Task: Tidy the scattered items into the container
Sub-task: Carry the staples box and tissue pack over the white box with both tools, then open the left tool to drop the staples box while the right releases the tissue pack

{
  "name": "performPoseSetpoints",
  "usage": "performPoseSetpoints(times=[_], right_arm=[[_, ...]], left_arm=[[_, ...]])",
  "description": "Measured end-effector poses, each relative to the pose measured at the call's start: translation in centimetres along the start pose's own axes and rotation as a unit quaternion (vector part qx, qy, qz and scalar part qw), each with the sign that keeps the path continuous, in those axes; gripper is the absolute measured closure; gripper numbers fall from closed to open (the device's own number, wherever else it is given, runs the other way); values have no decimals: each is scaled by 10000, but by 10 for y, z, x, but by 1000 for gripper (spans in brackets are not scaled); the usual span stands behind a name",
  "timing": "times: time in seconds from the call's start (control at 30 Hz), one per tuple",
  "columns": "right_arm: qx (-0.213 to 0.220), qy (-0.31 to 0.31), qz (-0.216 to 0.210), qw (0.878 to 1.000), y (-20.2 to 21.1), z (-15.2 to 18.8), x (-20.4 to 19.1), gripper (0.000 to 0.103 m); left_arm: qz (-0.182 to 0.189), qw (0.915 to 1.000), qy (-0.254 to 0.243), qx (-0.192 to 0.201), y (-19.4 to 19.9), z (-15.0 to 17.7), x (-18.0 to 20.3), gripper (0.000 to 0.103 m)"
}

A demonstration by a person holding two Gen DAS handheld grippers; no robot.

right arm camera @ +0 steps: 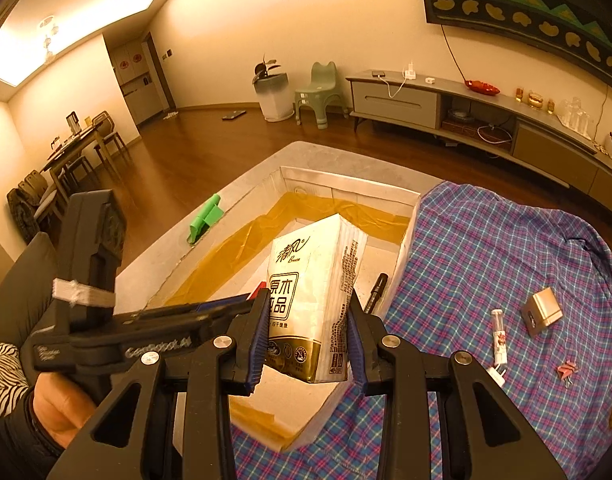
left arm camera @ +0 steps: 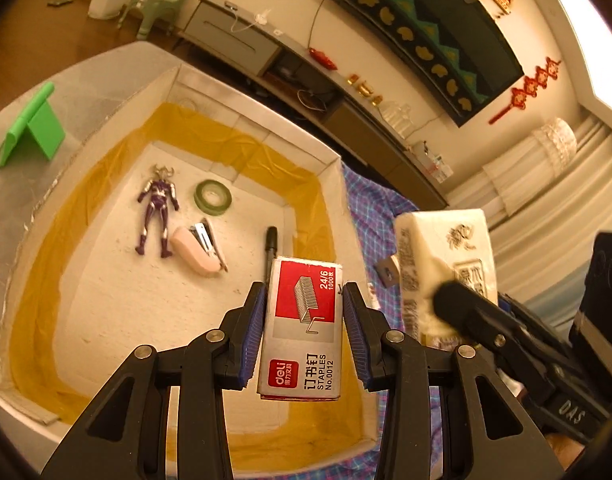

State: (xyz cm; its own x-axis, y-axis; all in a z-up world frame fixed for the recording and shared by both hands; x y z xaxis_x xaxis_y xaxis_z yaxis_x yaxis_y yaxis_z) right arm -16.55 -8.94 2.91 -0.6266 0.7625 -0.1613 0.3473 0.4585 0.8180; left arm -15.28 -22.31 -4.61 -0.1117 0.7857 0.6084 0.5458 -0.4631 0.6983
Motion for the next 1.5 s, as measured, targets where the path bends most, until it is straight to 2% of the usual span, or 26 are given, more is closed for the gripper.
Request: performPoseSetpoints(times=[0.23,0.47,0.93,1.3,1.5], right_arm=[[-261,15,73,9996,-30,-19,9,67],[-520,57,212,9984,-58,-40,18,67],[-1347,285,763,9875,-133,-70,33,66],[-1737,557,1198,9759,-163,-76,35,65],[-1731,475,1270,9755,-166,-77,39,62]], left_arm=[[28,9998,107,-183,-9,-3,-7,63],[-177,9994,119,-257,-13,-7,-15,63],[-254,9978,316,-521,-22,-7,-28,63],[-217,9954,537,-762,-32,-3,-36,62],[-271,9943,684,-777,-33,-3,-43,55]])
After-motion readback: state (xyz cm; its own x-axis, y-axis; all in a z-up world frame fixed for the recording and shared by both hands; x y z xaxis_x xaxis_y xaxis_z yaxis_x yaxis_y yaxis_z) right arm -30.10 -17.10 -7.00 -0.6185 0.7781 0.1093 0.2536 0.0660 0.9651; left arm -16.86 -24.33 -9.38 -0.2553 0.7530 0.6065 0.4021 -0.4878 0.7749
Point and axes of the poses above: each gripper's, at about its wrist camera, not at the fingertips, and y roughly against the way its jaws point, x to its right, z to its underside, the point moved 4 cm from there along -y, roughly the way its jaws point, and after that the axes turned 10 degrees about -x, right-handed, at the moved point
